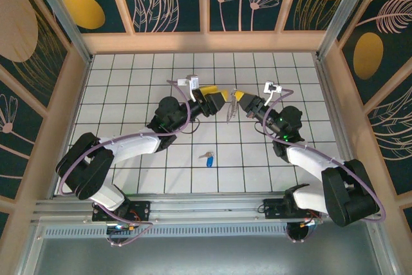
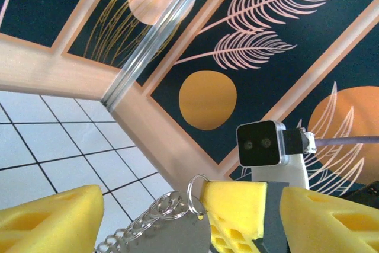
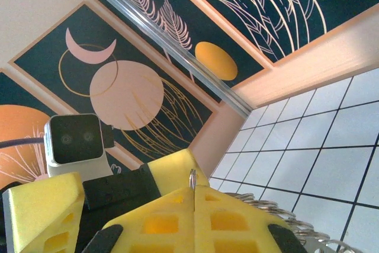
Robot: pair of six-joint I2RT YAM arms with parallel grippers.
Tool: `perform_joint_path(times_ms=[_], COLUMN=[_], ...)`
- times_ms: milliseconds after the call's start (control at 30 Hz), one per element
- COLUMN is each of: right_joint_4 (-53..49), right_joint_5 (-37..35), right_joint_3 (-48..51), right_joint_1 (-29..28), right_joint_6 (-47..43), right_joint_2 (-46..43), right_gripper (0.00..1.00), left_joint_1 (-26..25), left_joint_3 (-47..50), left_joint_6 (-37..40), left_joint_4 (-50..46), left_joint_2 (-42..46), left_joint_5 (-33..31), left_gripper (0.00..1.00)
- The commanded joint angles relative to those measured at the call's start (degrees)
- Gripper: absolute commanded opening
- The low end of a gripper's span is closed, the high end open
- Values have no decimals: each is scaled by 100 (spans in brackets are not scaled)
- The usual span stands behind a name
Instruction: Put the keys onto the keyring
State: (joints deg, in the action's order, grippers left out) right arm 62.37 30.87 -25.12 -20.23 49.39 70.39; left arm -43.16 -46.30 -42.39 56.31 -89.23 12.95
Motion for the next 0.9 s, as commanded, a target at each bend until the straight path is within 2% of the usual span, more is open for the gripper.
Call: perform_joint_path(times_ms=[0, 533, 867], right_joint_4=[232, 161, 194], right_joint_5=[-46, 85, 466], right_joint_3=[78, 96, -17], right_joint_1=[42, 46, 54], right_joint_6=[-71, -153, -131], right_joint_2=[44, 19, -15], right_gripper=[0, 0, 0], left_joint_1=[-26, -18, 12], left_joint_3=[69, 107, 119], left_joint_6=[160, 238, 293], left_joint_4=[46, -4, -188], left_joint_2=[213, 143, 90], left_joint_5=[-113, -203, -164], left_gripper=[79, 81, 82])
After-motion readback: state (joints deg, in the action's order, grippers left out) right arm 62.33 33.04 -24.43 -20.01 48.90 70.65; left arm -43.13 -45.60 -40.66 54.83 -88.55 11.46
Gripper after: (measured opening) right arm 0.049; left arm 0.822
